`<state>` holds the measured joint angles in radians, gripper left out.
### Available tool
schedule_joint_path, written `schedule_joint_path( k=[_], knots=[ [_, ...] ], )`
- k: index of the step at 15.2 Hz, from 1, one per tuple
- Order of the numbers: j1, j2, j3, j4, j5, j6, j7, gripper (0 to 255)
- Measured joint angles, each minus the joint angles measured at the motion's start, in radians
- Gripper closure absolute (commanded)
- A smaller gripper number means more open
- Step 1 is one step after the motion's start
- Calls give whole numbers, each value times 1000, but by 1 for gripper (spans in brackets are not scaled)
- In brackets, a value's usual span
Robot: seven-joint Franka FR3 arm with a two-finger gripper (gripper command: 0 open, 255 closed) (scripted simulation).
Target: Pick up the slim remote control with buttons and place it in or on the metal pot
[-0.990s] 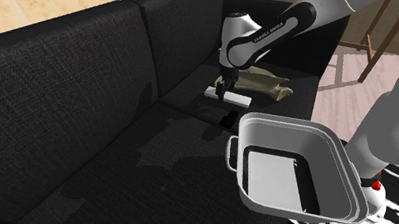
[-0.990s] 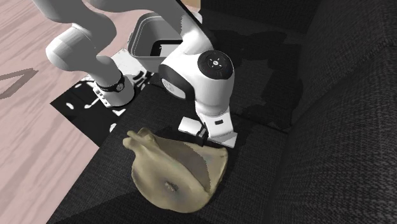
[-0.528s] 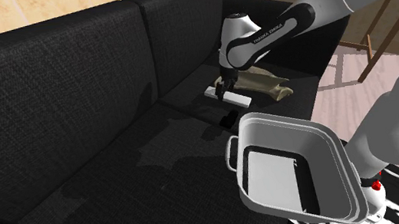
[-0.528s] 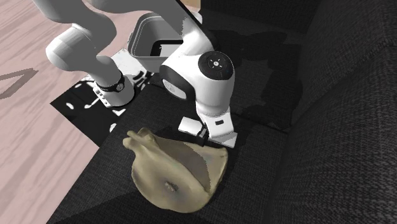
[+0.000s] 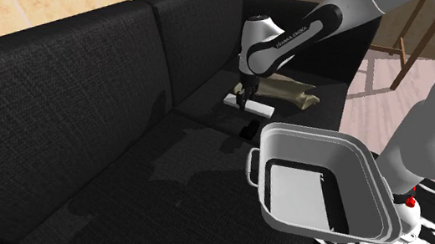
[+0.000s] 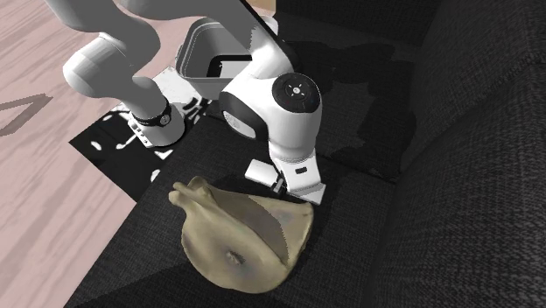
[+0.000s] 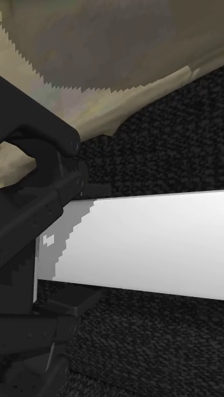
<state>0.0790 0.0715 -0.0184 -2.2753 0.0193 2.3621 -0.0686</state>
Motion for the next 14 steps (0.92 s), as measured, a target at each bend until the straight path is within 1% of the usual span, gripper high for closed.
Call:
schedule_joint_path(
  k=[3, 14],
  knots=[
    [0, -5, 0, 1, -1, -9, 2, 255],
    [0, -89, 0, 54, -5, -150, 7, 255]
  ],
)
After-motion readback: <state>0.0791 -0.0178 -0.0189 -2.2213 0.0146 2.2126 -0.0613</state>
